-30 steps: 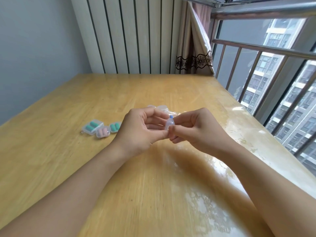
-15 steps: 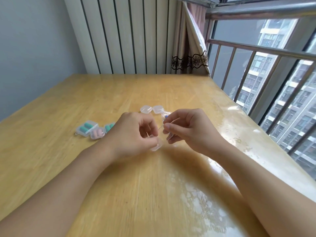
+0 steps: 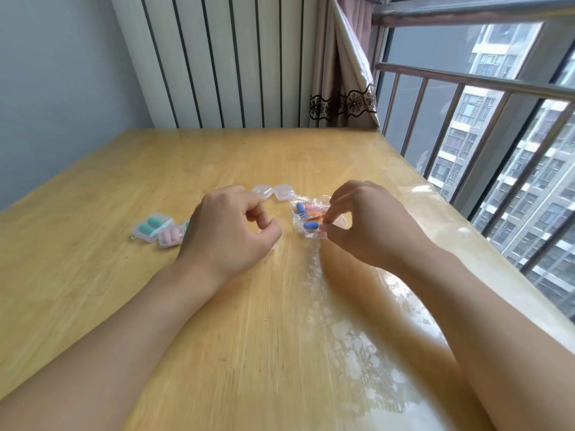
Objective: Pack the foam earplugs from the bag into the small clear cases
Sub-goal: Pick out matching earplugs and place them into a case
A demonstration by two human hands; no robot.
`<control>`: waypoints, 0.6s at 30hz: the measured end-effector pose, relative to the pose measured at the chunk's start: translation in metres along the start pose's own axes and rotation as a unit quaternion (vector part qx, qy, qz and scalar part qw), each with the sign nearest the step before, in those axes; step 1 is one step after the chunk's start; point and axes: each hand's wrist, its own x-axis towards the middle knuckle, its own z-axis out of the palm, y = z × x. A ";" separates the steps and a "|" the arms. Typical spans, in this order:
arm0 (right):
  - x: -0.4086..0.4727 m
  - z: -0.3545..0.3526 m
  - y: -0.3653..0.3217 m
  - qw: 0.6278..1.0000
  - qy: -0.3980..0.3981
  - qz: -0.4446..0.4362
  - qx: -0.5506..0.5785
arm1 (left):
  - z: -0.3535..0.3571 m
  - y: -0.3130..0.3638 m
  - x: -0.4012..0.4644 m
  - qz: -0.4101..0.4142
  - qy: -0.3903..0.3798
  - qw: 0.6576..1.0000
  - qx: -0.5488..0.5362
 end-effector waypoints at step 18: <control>-0.001 0.021 -0.009 0.995 -0.090 0.026 -0.044 | 0.042 0.023 0.003 0.008 -0.145 0.989 0.028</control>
